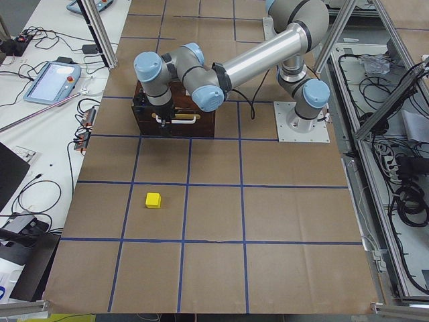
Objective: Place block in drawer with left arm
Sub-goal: 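Move the left gripper over the cabinet edge toward the drawer handle, then lower the left gripper and hook the white drawer handle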
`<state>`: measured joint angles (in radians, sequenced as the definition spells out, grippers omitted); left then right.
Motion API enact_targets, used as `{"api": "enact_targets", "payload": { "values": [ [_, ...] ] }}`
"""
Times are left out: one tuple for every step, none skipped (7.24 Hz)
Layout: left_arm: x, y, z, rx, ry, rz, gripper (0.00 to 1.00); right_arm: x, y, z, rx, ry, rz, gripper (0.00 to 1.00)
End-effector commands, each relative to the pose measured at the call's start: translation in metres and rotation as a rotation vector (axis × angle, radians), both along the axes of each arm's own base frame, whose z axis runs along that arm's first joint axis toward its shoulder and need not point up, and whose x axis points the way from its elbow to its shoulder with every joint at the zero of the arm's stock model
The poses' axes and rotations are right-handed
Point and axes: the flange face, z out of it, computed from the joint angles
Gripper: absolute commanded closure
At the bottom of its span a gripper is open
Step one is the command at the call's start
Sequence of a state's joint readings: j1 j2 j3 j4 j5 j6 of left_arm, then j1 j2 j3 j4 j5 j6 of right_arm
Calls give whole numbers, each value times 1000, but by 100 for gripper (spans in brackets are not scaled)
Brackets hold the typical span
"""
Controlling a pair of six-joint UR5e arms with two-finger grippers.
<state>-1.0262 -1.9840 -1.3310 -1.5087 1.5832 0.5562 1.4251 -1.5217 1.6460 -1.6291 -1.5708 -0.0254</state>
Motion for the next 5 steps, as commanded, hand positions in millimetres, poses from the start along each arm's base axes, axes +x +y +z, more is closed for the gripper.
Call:
{"api": "enact_targets", "payload": {
  "values": [
    [10,-6,-42,32,106,27,1,0,0,0,0,0,1,0],
    [9,-7,-44,22,142,40,1,0,0,0,0,0,1,0],
    [8,-9,-45,-15,227,60,1,0,0,1,-2,0,-1,0],
    [18,-5,-50,-21,252,85,1,0,0,0,0,0,1,0],
    [18,-5,-51,-32,296,100,1,0,0,1,-2,0,-1,0]
  ]
}}
